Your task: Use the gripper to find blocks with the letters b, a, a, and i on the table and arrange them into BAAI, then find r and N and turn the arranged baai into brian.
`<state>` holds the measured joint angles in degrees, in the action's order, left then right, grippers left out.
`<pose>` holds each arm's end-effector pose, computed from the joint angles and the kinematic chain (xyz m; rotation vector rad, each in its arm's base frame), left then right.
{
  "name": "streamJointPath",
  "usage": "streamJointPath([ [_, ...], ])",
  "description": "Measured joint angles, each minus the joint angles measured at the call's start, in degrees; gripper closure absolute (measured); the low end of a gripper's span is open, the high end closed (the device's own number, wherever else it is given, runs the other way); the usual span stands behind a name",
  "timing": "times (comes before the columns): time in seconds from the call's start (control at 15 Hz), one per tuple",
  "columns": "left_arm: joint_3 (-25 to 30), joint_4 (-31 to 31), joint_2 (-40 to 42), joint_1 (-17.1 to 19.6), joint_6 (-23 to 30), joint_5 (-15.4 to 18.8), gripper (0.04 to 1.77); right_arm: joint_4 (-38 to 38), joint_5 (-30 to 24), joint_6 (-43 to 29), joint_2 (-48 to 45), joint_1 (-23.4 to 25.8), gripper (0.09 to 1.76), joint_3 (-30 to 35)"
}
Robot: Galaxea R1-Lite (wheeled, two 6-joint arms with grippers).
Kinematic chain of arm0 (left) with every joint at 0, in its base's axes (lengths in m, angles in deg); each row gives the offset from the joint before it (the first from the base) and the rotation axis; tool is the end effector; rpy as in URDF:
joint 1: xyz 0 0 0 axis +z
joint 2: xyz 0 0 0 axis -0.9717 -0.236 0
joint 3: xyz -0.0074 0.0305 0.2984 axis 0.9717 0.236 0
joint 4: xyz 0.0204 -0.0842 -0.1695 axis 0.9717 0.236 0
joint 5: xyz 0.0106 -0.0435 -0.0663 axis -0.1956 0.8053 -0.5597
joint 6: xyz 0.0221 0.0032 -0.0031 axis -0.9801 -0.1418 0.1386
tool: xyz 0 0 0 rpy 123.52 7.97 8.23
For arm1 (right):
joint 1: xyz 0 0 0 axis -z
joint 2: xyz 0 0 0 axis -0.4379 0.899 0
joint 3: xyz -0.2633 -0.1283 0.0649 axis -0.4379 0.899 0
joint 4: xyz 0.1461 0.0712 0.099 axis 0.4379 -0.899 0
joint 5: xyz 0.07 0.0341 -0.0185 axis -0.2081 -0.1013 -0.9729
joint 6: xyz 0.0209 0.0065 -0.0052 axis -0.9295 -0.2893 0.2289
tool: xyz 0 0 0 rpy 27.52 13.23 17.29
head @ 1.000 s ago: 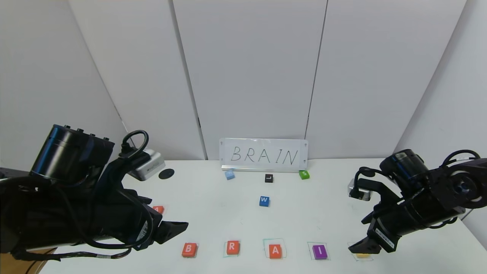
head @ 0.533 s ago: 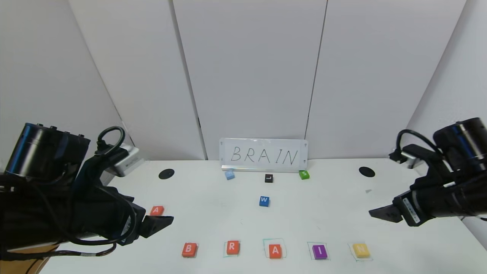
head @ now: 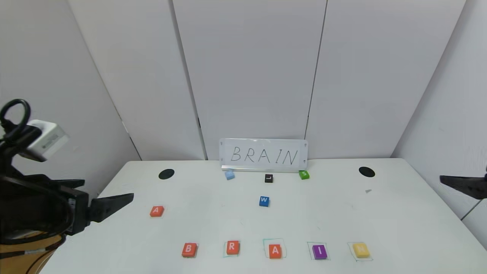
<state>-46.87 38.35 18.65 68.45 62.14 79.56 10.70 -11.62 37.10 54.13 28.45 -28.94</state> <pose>0.1534 -0.0210 0.2319 0.1370 0.4951 -0.1463 0.1607 -0.0057 0.2478 -0.1057 0.4842 0.0440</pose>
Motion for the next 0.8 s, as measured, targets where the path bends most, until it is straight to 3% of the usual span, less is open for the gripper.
streamJointPath([
  [0.33,3.1,3.7,20.1,0.9,-0.1,-3.2,0.09,-0.1,-2.9,1.0,-20.5,1.1,0.15,4.5],
  [0.6,-5.3,17.4,34.8,1.6,-0.5,-4.1,0.09,-3.8,-3.7,3.9,-37.2,0.0,0.15,5.2],
  [0.8,-7.4,19.2,42.0,1.8,-0.6,-4.0,0.09,-5.8,-3.8,6.2,-47.6,-0.4,0.15,5.2],
])
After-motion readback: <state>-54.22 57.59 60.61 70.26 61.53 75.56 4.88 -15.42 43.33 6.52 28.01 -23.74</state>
